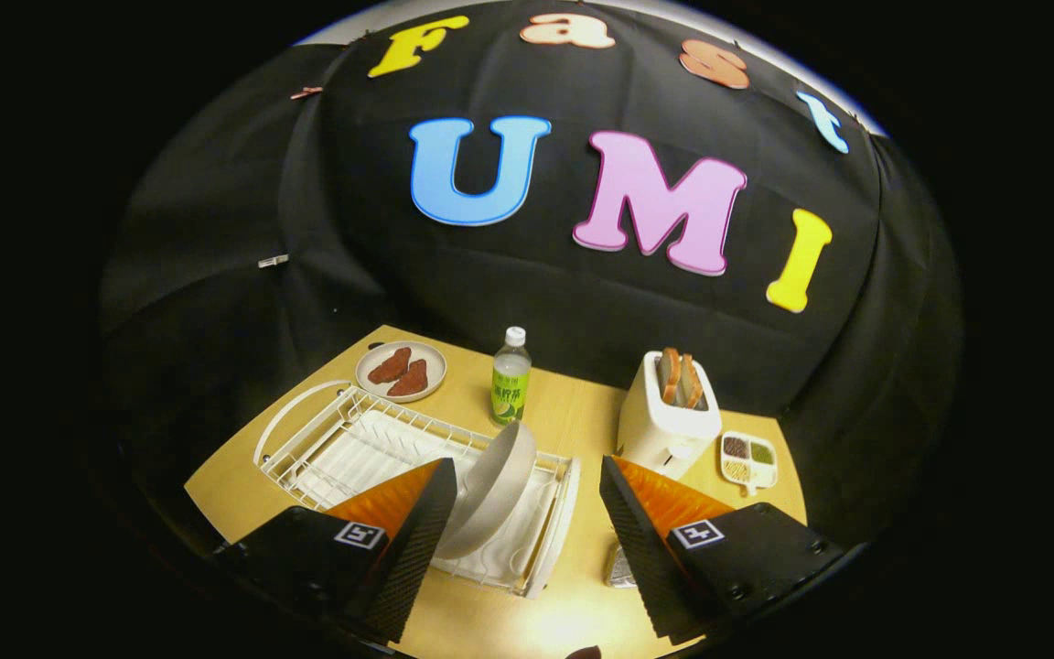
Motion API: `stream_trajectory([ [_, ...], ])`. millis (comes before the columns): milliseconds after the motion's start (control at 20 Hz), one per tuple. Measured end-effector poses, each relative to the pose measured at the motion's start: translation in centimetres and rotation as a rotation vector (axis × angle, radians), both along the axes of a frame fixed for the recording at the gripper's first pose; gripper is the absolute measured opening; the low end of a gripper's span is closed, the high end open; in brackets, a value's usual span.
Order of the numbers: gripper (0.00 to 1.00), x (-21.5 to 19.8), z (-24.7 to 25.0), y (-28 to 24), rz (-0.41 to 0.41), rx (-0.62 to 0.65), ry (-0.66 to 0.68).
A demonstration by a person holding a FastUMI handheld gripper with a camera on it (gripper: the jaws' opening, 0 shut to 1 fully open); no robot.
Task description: Take the plate from the dish rack, then take the spoon from the basket and place it into the plate.
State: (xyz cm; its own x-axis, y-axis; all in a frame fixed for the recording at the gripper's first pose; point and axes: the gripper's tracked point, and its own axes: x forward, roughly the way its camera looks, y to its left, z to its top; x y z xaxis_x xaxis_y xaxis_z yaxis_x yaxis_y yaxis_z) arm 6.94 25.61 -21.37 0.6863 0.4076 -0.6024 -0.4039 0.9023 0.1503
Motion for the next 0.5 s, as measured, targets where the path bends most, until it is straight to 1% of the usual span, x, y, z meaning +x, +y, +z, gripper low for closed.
stream_trajectory([
  [150,0.97,0.9,-3.8,1.6,-0.022,-0.044,0.129],
  [350,0.98,1.1,-8.9,3.1,-0.059,-0.09,0.289],
  [500,0.95,1.4,-12.0,2.6,-0.13,-0.13,0.382],
])
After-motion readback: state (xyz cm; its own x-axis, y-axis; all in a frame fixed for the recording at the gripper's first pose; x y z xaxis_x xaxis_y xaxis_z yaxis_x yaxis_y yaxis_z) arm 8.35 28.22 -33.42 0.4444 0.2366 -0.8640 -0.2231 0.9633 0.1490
